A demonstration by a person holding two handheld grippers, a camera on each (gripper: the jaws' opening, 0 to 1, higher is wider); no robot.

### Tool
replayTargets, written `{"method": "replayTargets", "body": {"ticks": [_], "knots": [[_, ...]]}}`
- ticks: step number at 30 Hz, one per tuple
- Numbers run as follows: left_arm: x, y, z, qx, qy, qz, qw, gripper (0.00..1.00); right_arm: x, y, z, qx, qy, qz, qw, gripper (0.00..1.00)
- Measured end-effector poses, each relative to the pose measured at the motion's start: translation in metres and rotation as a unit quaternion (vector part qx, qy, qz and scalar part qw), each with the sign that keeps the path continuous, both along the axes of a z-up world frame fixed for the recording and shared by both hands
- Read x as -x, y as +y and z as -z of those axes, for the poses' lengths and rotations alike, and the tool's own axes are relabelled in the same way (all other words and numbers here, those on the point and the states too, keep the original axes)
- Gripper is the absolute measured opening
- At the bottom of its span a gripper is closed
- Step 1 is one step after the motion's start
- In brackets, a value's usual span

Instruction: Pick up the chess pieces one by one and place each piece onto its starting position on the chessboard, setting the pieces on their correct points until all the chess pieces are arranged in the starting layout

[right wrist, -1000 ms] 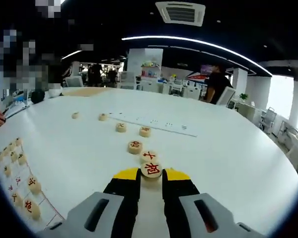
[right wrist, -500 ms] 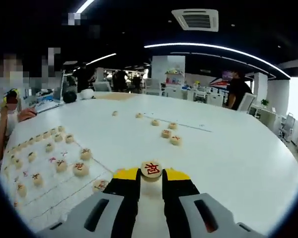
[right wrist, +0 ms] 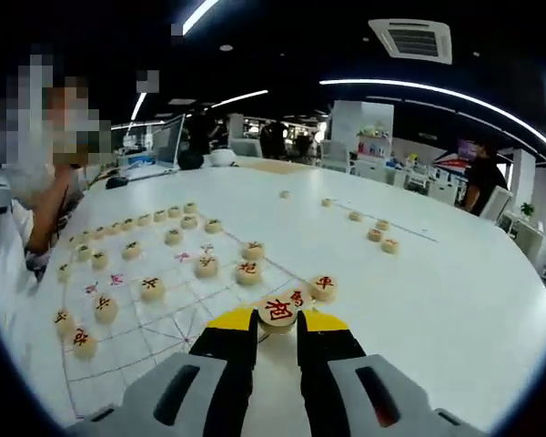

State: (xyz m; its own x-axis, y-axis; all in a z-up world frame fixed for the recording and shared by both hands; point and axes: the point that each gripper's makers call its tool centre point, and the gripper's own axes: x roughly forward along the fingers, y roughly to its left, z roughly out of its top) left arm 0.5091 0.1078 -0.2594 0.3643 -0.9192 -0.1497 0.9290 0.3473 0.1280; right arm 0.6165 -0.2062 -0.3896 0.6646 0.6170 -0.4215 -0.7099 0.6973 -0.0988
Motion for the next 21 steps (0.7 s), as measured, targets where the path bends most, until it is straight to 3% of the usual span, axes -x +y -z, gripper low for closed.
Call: {"method": "replayTargets", "body": {"ticks": [17,21], "knots": [[0.0019,0.0007,-0.0013,0.003,-0.002,-0.001,1.0000,0.32,-0.0069,-0.0052,0.0120,0.034,0.006,-0.011,0.9993,0.19],[0.0018,0.0008,-0.0010,0.002,-0.002,0.000,1.0000,0.32,-0.0032,-0.0030,0.0109,0.020,0.014,-0.015,0.9996,0.38]]}}
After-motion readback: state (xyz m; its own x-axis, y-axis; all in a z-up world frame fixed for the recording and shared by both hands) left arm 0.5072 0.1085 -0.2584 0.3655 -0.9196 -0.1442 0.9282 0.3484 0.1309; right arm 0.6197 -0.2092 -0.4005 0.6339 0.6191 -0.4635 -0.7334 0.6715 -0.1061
